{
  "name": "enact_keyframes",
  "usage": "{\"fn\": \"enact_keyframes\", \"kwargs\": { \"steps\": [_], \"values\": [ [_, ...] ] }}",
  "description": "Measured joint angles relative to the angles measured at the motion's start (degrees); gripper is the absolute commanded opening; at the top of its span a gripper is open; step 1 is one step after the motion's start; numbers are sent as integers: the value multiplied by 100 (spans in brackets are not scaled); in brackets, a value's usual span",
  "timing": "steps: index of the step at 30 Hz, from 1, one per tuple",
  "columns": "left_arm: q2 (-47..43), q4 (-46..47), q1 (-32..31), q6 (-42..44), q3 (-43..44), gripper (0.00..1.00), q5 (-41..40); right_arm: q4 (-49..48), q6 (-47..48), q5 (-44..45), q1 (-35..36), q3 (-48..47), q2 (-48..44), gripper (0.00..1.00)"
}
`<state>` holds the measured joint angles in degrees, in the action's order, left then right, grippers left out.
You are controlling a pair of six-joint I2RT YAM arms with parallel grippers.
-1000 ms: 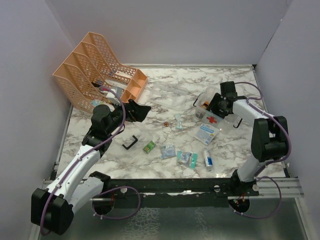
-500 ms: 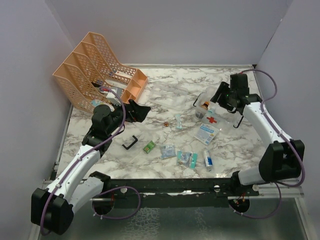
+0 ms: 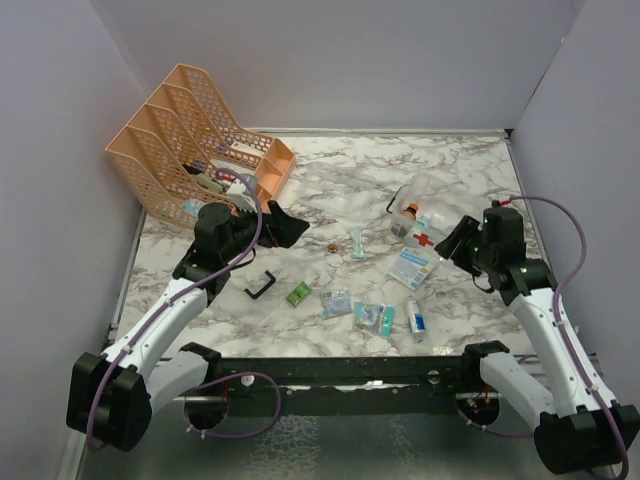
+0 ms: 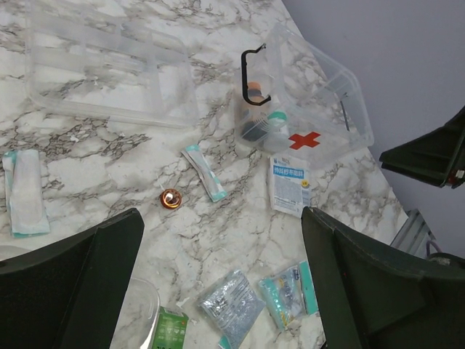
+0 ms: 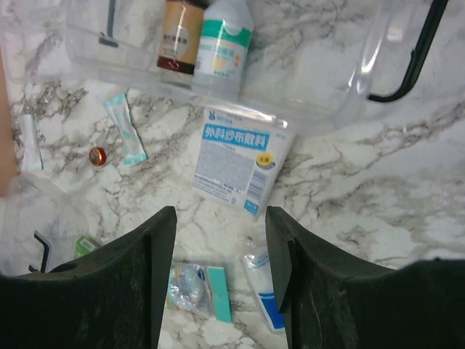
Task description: Organize the medicine kit
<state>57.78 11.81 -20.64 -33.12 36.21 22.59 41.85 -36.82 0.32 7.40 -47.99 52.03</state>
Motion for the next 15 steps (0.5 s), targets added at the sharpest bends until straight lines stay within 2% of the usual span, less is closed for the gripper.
{"fn": "enact_keyframes", "kwargs": {
  "steps": [5, 10, 15],
  "values": [
    [4, 11, -13, -37, 0, 95, 81, -13, -431, -219, 0, 835, -608, 49],
    [63, 13, -52, -63, 0, 95, 140, -785, -859, -562, 0, 2050, -680, 48],
    [103, 24, -125, -63, 0, 94, 164, -1687, -1106, -702, 0, 2645, -487, 47]
  ]
}}
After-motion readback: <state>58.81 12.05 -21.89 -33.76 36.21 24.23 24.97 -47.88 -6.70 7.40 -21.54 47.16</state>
